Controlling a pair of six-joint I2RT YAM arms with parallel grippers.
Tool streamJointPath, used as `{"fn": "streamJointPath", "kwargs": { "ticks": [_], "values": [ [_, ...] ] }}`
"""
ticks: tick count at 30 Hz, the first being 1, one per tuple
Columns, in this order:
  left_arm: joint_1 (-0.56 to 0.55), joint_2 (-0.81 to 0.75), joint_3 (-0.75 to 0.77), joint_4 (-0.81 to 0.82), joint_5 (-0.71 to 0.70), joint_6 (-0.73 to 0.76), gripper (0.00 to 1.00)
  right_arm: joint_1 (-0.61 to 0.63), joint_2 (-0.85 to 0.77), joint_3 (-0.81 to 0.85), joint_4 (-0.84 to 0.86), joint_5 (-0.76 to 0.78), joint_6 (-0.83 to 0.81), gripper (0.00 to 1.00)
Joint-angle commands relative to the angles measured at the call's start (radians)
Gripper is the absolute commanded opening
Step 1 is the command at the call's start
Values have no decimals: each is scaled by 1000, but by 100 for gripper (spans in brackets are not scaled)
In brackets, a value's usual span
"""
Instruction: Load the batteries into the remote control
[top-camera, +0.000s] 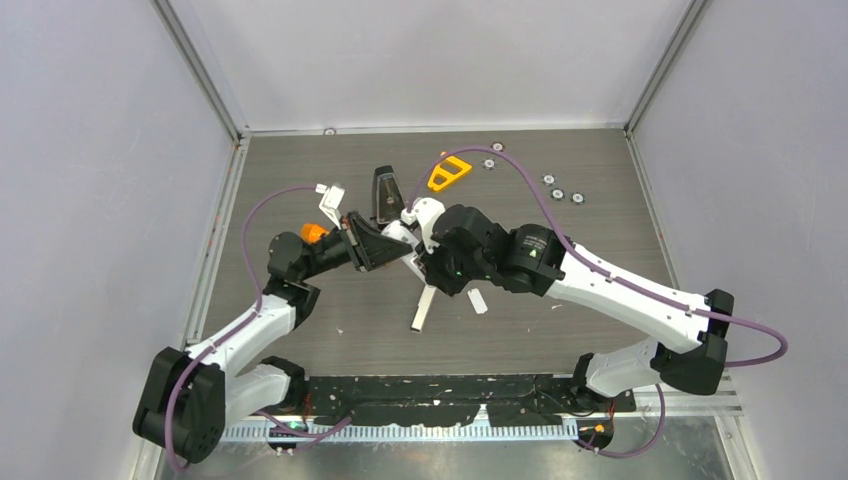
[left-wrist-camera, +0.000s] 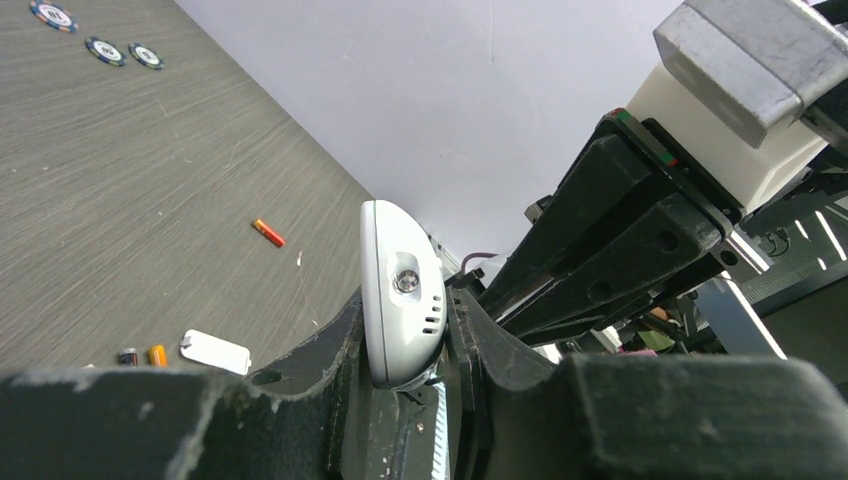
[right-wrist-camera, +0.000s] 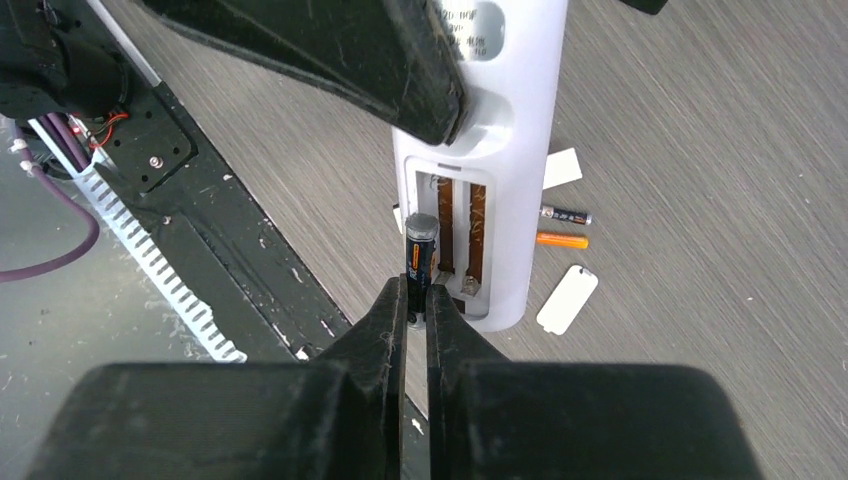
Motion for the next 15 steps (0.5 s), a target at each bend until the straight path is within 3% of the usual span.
{"fn": "streamJointPath", "kwargs": {
  "ticks": [1, 15],
  "values": [
    [-3, -3, -5, 90, -10, -12, 0, 5, 24, 67, -2, 53, 18, 7],
    [-3, 18, 1, 142, 27, -27, 0, 5, 89, 130, -61, 71, 24, 14]
  ]
}}
